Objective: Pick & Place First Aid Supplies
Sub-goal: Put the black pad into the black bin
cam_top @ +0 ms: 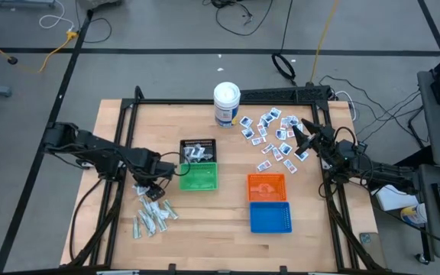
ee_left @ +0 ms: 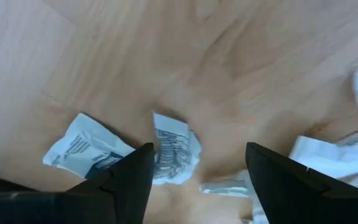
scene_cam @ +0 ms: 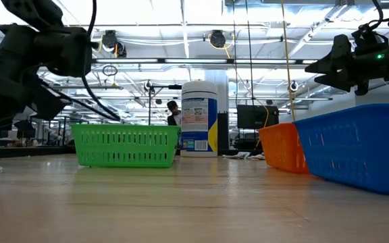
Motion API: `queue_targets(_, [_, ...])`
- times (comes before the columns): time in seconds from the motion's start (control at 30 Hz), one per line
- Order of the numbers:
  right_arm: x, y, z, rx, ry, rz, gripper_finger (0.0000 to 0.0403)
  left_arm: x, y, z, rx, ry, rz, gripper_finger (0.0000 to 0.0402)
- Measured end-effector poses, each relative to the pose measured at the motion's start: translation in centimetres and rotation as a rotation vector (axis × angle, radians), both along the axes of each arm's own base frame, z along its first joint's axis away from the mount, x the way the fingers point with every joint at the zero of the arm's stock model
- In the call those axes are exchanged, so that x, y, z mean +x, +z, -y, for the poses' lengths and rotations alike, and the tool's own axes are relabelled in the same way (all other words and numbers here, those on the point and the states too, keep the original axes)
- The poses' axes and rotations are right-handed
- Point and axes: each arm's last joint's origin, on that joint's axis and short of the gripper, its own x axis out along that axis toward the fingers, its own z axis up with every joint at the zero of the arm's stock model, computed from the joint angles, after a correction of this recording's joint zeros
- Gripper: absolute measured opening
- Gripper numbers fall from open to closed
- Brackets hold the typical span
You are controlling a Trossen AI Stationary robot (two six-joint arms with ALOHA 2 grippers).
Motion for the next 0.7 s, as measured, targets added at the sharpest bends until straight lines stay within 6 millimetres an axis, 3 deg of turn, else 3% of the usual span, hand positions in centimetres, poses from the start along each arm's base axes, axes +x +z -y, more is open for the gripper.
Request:
queue_targets(0.37, [0.0, 0.0, 0.0, 0.0, 0.0, -0.001, 0.0267, -0.8, -1.2, 0.2, -0.004, -0.001, -0.012, 0.0211])
queue_targets(0.53, [0.0, 0.0, 0.0, 0.0, 0.0, -0.001, 0.0267, -0.9, -1.2, 0.1, 0.005, -0.033, -0.008, 0.015])
queue_targets(0.7, [0.0, 0.0, 0.0, 0.0, 0.0, 0.0, 0.0267, -0.9, -1.3, 0.1, 0.011, -0.05, -0.004, 0.006])
